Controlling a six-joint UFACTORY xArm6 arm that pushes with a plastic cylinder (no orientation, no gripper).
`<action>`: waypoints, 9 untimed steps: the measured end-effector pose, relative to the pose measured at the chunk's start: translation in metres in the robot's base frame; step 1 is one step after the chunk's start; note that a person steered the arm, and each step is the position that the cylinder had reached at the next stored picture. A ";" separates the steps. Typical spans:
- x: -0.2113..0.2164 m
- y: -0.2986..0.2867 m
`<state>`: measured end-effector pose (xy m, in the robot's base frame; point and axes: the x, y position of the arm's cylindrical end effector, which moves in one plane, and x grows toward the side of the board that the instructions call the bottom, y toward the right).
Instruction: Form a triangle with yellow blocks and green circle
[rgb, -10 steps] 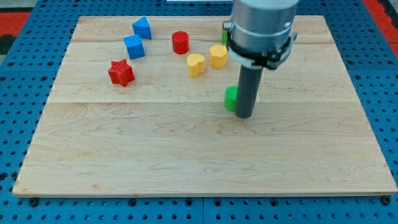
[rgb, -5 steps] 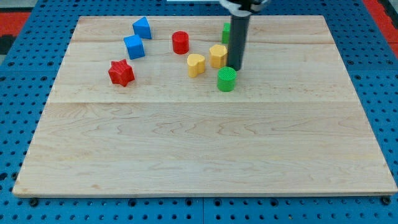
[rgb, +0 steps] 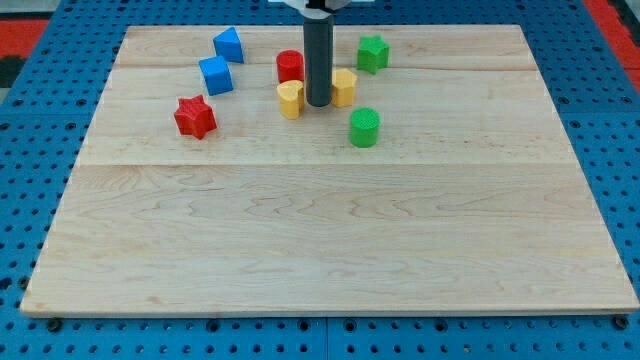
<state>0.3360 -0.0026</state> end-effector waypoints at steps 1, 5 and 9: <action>-0.004 0.017; -0.003 0.038; 0.080 0.049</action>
